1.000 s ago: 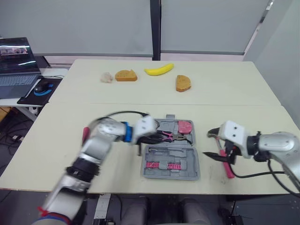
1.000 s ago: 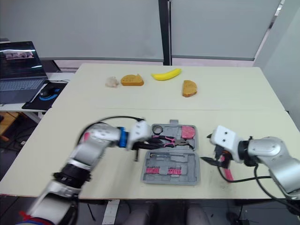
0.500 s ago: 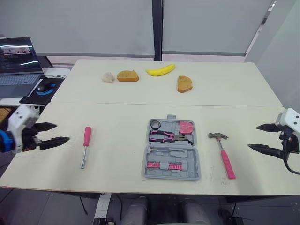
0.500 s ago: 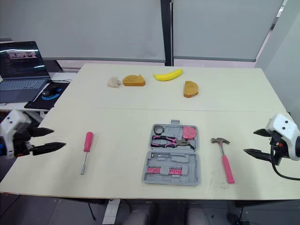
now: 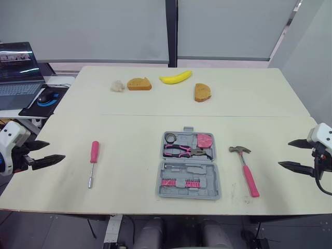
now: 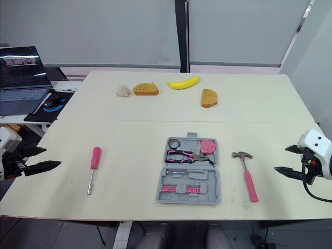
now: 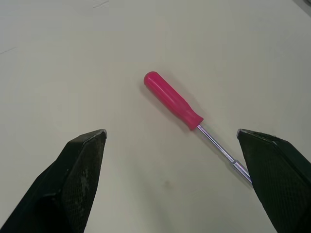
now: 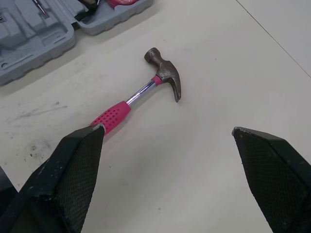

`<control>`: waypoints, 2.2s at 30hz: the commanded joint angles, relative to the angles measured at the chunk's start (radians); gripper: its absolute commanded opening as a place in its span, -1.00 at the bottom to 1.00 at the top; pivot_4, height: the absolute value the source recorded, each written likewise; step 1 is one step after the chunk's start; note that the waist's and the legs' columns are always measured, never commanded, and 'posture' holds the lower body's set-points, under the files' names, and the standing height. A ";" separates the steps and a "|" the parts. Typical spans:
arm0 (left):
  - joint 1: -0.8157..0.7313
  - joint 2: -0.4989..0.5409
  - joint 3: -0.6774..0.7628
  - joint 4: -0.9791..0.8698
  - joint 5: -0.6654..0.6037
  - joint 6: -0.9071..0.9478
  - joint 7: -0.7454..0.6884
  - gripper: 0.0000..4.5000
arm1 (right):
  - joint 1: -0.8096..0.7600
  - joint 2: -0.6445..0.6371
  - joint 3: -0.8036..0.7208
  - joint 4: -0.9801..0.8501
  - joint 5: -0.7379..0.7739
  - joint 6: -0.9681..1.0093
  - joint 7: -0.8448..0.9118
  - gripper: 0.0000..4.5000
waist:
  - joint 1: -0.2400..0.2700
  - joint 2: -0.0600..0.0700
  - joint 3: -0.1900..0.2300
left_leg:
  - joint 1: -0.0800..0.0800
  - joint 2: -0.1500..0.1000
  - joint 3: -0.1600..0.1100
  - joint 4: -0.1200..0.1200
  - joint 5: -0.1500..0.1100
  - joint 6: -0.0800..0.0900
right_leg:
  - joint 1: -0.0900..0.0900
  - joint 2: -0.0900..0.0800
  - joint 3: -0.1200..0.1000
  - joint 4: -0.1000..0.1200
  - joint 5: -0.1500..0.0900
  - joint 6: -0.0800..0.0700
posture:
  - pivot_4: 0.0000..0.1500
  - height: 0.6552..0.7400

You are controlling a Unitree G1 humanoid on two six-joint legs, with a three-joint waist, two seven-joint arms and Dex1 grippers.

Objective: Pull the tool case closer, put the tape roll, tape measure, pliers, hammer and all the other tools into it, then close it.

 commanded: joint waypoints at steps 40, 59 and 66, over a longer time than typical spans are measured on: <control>-0.186 -0.556 -0.526 -1.079 -0.257 0.422 0.221 0.99 | -0.164 -0.101 0.334 -0.073 -0.297 -0.495 0.111 1.00 | -0.005 0.000 0.000 | 0.001 0.000 0.002 0.002 0.000 0.000 | 0.009 0.002 -0.001 -0.001 0.000 0.000 | 1.00 1.00; -0.023 -0.590 -0.540 -1.216 -0.233 0.460 0.429 0.99 | -0.964 0.196 1.030 0.842 -1.294 -1.658 -0.342 1.00 | -0.003 0.001 0.000 | 0.002 0.000 0.004 0.001 0.004 -0.007 | 0.005 0.003 0.003 0.000 0.000 0.000 | 1.00 1.00; 0.004 -0.584 -0.554 -1.236 -0.224 0.456 0.450 0.99 | -1.038 0.250 1.153 0.879 -1.510 -1.649 -0.540 1.00 | -0.004 0.001 0.000 | 0.002 0.000 0.003 0.001 0.005 -0.008 | 0.004 0.004 0.006 0.001 0.000 0.000 | 1.00 1.00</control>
